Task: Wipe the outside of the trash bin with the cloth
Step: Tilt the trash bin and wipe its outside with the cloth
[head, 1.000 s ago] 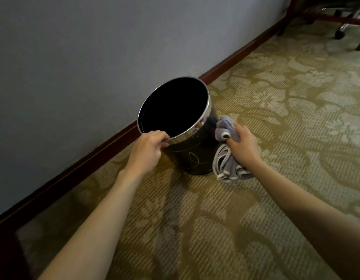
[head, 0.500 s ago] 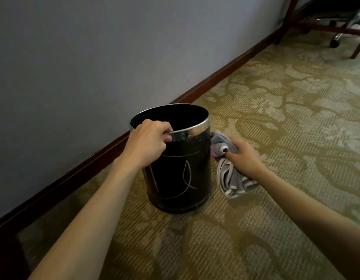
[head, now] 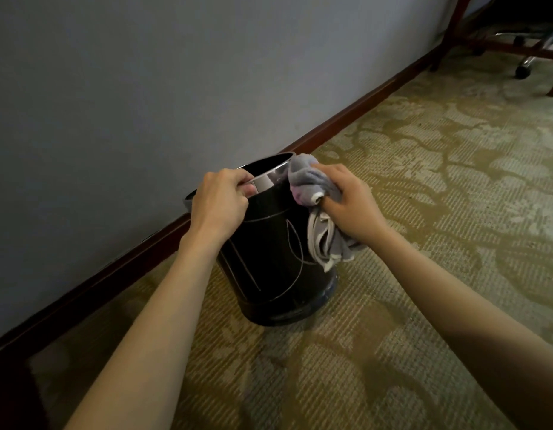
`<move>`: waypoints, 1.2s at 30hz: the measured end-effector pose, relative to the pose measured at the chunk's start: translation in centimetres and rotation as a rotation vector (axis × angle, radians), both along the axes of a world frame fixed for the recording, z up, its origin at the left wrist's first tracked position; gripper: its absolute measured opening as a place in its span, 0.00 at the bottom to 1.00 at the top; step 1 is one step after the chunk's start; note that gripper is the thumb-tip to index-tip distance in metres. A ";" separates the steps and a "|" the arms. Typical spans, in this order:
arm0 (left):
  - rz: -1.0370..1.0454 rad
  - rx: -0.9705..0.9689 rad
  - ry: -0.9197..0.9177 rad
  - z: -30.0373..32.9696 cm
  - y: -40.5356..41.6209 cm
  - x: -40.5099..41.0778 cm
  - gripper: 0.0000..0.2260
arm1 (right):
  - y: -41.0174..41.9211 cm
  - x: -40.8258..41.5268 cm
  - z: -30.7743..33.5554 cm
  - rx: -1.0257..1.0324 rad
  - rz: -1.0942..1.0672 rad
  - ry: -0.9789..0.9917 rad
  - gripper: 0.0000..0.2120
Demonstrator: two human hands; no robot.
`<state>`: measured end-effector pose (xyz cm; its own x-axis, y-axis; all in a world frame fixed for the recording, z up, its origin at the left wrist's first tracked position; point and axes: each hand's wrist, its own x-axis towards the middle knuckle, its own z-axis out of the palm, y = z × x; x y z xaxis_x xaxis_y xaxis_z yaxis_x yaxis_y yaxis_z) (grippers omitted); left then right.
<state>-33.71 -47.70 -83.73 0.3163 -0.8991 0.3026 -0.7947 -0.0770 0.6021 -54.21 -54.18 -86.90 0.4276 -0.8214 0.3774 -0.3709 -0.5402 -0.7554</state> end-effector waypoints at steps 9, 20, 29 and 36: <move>0.108 0.043 0.081 -0.1 0.2 2.8 0.07 | 2.6 -5.3 -5.3 0.088 0.326 0.656 0.25; 0.032 0.052 0.059 -0.4 0.6 0.6 0.08 | 1.6 -1.1 -1.2 -0.217 0.106 0.324 0.24; 0.040 0.019 0.013 -0.6 -0.4 -0.5 0.06 | 2.1 -1.7 -1.6 -0.216 0.129 0.422 0.24; 0.130 0.016 0.130 -0.3 -0.7 2.6 0.08 | 5.5 -4.1 -6.2 -0.213 0.352 0.958 0.20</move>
